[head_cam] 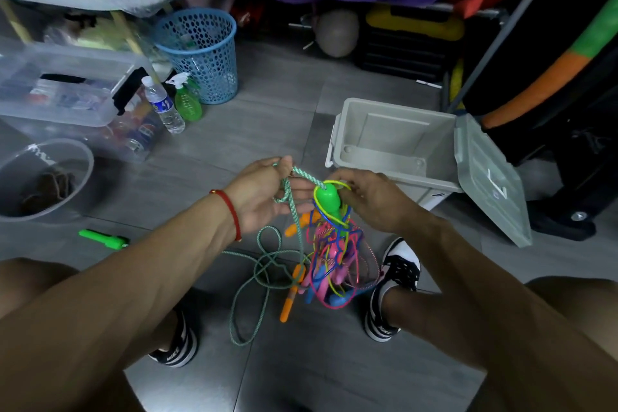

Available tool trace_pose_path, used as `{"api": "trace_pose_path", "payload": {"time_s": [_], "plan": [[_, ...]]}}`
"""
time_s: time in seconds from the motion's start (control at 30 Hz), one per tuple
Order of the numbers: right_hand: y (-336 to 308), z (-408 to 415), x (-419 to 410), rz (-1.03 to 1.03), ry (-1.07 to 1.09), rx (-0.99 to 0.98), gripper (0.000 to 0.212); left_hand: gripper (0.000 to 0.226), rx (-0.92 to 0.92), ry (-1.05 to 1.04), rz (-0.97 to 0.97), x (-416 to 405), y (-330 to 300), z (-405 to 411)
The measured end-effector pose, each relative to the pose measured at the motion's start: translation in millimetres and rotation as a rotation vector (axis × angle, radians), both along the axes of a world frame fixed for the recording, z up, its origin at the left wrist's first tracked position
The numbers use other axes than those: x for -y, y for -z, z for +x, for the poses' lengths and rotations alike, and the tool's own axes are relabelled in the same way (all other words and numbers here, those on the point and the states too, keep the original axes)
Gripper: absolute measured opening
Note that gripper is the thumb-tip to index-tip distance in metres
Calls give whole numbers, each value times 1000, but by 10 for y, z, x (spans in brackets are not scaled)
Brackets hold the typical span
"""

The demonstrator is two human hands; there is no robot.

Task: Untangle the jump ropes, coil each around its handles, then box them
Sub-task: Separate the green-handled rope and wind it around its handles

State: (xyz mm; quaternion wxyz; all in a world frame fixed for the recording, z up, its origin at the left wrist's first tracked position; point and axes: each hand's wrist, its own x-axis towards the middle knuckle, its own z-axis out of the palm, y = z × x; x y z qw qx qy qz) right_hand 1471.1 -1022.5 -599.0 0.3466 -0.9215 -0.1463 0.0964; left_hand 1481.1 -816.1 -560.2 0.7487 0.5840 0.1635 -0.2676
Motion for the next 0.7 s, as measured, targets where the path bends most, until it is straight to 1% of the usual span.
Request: {"api": "trace_pose_path", "payload": {"time_s": [0.03, 0.1, 0.13, 0.17, 0.23, 0.3, 0.4, 0.43, 0.47, 0.53, 0.57, 0.6, 0.63, 0.67, 0.7], "plan": [[31, 7, -6, 9, -23, -19, 13, 19, -20, -6, -34, -17, 1, 23], [93, 38, -13, -46, -27, -58, 26, 20, -23, -5, -63, -32, -7, 46], [107, 53, -9, -108, 0, -59, 31, 19, -15, -16, -61, -34, -5, 57], [128, 72, 10, -158, 43, -66, 29, 20, -5, -34, -63, -39, -7, 67], [139, 115, 78, -216, 205, -116, 20, 22, 42, -50, -58, -55, -31, 89], [102, 170, 170, -228, 381, -134, 23, 22, 174, -18, 33, -110, -88, 122], [34, 256, 325, -236, 507, -114, 20, 23, 367, -36, 247, -263, -203, 169], [12, 283, 381, -200, 563, -104, 17, 22, 400, -51, 304, -333, -235, 183], [-16, 313, 425, -132, 629, -92, 19, 21, 427, -62, 355, -408, -254, 194], [-48, 380, 506, -32, 722, -58, 30, 19, 470, -43, 429, -553, -259, 203], [-55, 399, 521, -61, 712, -64, 34, 20, 482, -21, 456, -608, -257, 190], [-79, 401, 498, -163, 643, -97, 41, 21, 490, -5, 474, -654, -248, 173], [-103, 386, 445, -290, 523, -130, 51, 22, 494, 3, 487, -680, -238, 144], [-142, 348, 343, -367, 382, -141, 63, 23, 494, 10, 498, -696, -222, 114], [-185, 299, 189, -371, 237, -128, 72, 23, 492, 24, 513, -709, -203, 80]]}}
